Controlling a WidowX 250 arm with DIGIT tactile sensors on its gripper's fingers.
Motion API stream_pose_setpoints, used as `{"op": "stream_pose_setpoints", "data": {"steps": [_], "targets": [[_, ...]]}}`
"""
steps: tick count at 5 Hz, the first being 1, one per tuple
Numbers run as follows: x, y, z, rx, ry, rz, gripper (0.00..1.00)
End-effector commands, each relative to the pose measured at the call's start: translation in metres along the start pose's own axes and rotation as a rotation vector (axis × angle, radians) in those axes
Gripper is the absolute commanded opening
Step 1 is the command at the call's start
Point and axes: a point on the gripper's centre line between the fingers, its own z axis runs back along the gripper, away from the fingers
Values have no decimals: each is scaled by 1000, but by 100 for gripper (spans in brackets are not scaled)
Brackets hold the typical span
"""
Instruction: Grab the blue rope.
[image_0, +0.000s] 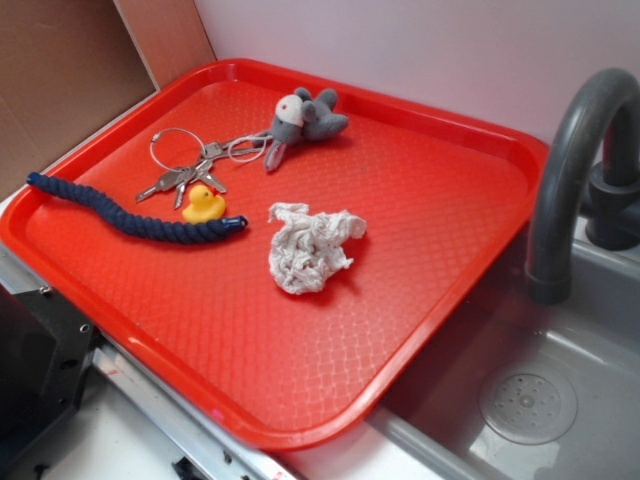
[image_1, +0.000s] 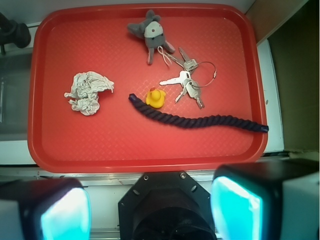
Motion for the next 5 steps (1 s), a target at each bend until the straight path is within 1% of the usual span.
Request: {"op": "stream_pose_setpoints", "data": {"steps": [1, 2, 3, 4, 5], "targets": [[0, 0, 0, 0, 0, 0, 100], [-3, 10, -4, -31, -105, 247, 100], [-1, 27, -16, -133, -90, 517, 100], [5, 44, -38, -206, -42, 788, 100], [14, 54, -65, -216, -28, 1047, 100]]}}
